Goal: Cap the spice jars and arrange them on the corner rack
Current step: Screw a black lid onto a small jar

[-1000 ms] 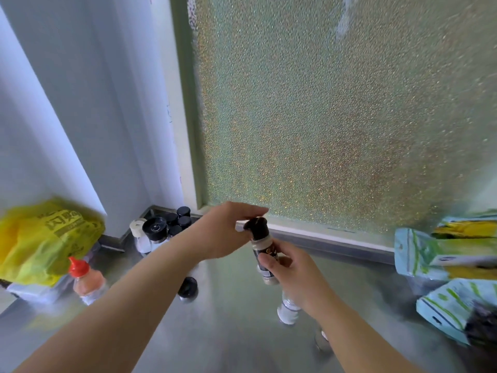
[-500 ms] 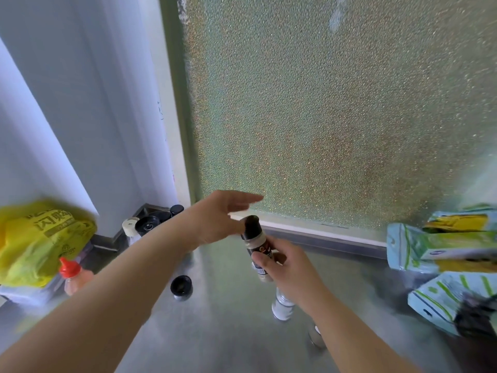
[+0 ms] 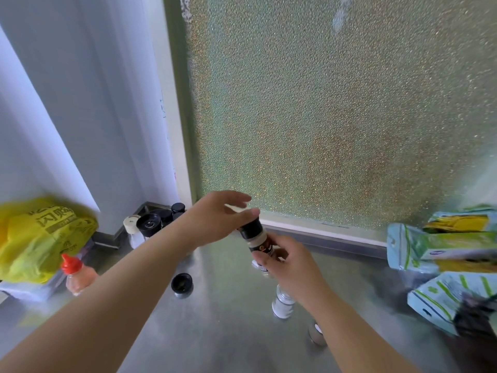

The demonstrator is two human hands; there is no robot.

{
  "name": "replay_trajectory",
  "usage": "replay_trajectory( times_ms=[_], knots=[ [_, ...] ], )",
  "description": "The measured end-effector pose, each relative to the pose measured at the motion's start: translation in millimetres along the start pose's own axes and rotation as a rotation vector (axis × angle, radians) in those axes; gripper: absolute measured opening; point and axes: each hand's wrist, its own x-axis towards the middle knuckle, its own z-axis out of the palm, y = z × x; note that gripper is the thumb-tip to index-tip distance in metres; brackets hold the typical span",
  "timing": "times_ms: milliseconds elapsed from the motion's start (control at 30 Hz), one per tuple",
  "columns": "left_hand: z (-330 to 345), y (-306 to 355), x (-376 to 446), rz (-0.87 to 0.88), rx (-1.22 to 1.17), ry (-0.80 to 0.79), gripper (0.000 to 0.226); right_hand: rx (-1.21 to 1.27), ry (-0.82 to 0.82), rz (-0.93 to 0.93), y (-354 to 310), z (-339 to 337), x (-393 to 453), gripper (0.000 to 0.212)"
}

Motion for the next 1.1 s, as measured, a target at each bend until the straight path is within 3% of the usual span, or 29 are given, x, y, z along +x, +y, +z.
replay_trajectory(
  times_ms=[67, 133, 300, 433, 600, 767, 900, 1000, 1100],
  knots=[
    [2, 5, -1, -0.035, 0.271, 0.127, 0.045, -0.025, 0.024, -0.010, -6, 3, -3, 0.026],
    [4, 8, -2, 0.005, 0.408, 0.136, 0.046, -0.049, 0.039, -0.032, -11, 6, -5, 0.026],
    [-6, 5, -10, 0.048, 0.332, -0.005, 0.031, -0.080, -0.074, -0.055, -19, 10, -13, 0.017],
    [-3, -1, -15, 0.070, 0.316, 0.023, 0.031, -0.009, -0.129, -0.027, -23, 13, -18, 0.017],
    [3, -18, -24, 0.004, -0.145, 0.011, 0.045, 0.189, -0.068, 0.038, -22, 14, -11, 0.008],
    [10, -22, -27, 0.003, -0.279, 0.021, 0.031, 0.178, -0.056, 0.040, -25, 14, -4, 0.014],
    [5, -21, -22, -0.017, -0.284, 0.089, 0.037, 0.131, -0.077, 0.028, -24, 18, -1, 0.015],
    [1, -24, -23, -0.004, -0.224, 0.099, 0.029, 0.115, -0.141, -0.002, -24, 22, -2, 0.003],
    [-1, -35, -29, -0.001, -0.158, 0.108, 0.028, 0.120, -0.218, 0.024, -23, 29, -2, 0.006]
  ],
)
